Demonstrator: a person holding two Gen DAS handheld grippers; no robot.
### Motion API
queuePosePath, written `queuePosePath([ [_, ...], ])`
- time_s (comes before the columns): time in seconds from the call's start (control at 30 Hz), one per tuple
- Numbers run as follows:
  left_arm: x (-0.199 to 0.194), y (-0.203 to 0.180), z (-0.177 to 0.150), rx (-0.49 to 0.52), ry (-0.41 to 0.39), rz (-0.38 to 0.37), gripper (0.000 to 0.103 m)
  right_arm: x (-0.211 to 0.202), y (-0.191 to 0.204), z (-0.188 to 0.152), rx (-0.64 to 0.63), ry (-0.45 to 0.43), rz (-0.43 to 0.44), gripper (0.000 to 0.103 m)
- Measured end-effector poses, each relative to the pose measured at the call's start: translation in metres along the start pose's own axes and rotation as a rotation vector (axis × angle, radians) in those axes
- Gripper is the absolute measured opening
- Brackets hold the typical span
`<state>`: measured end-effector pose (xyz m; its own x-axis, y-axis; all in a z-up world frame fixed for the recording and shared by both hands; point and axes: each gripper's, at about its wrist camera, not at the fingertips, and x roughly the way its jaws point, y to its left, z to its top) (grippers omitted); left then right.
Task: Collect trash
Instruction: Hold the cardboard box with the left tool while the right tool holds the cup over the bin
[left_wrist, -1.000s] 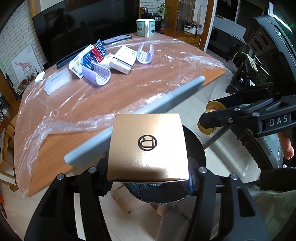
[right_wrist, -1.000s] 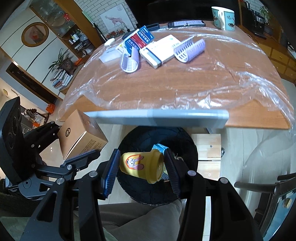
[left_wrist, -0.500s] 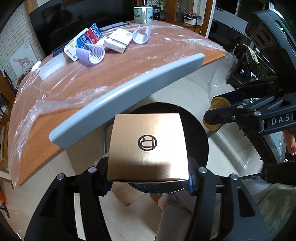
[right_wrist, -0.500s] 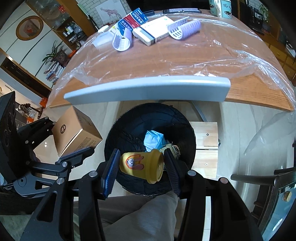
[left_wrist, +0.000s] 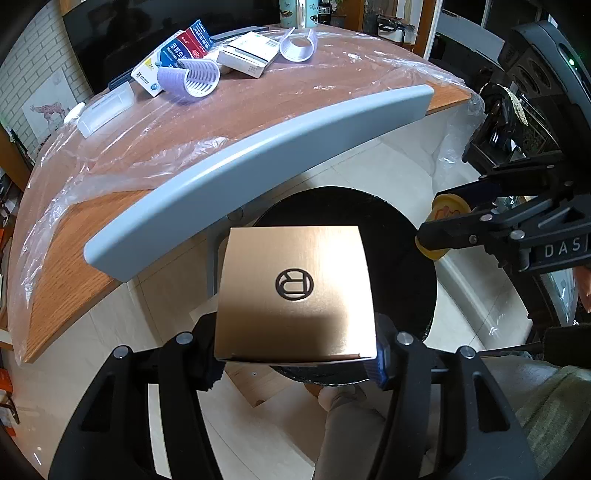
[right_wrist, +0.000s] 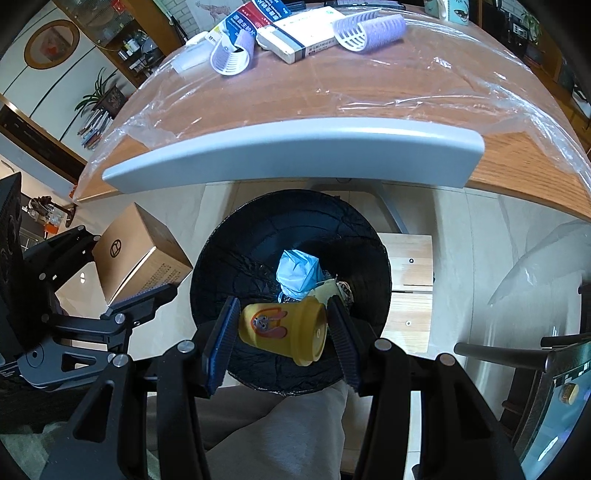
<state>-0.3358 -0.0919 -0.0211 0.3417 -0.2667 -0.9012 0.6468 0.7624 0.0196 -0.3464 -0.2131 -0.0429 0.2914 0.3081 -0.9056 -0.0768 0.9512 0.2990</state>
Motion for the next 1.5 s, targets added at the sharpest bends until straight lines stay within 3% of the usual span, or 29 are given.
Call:
queuePosePath([
  [1.5, 0.047, -0.003, 0.009, 0.055, 0.074, 0.02, 0.059, 0.034, -0.012, 0.009, 0.013, 0.075, -0.021, 0.049],
])
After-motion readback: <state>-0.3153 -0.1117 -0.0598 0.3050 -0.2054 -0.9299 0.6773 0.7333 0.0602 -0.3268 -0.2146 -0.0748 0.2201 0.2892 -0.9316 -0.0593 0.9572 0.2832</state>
